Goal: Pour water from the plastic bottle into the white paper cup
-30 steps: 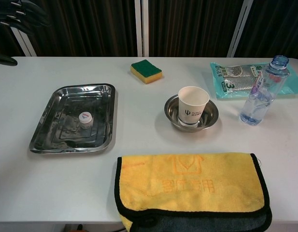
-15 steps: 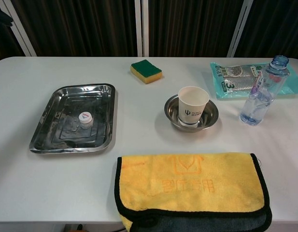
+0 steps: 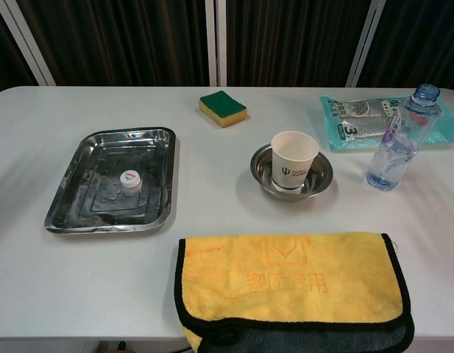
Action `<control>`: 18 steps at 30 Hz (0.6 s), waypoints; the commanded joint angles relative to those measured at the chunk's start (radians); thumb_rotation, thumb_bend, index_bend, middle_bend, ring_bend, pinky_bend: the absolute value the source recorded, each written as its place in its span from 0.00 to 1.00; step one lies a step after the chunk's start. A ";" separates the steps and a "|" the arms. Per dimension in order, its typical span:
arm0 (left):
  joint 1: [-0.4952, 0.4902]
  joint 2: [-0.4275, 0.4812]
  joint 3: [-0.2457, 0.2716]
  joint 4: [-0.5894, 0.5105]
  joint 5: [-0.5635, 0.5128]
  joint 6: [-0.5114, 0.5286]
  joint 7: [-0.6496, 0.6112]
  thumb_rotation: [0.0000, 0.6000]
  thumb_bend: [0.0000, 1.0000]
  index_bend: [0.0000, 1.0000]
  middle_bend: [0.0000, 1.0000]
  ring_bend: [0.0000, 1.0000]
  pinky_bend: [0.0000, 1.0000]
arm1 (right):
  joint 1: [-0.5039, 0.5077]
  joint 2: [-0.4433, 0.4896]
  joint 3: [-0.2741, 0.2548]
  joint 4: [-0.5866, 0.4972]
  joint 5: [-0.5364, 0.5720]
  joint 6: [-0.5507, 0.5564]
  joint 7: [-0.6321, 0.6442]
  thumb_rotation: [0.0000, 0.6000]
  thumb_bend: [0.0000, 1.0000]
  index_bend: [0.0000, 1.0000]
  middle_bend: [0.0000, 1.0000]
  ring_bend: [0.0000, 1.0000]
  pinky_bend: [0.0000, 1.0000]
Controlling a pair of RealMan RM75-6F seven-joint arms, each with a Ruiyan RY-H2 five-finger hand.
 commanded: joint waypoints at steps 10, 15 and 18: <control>0.092 -0.039 0.028 0.055 0.021 0.074 0.032 1.00 0.09 0.17 0.17 0.11 0.16 | 0.096 -0.055 -0.015 0.210 -0.057 -0.144 0.278 1.00 0.21 0.00 0.00 0.00 0.00; 0.107 -0.054 0.019 0.072 0.039 0.111 0.016 1.00 0.09 0.17 0.17 0.11 0.16 | 0.124 -0.089 -0.021 0.271 -0.069 -0.178 0.329 1.00 0.21 0.00 0.00 0.00 0.00; 0.110 -0.054 0.018 0.063 0.051 0.120 0.031 1.00 0.09 0.17 0.17 0.11 0.16 | 0.142 -0.105 -0.030 0.302 -0.074 -0.208 0.346 1.00 0.21 0.00 0.00 0.00 0.00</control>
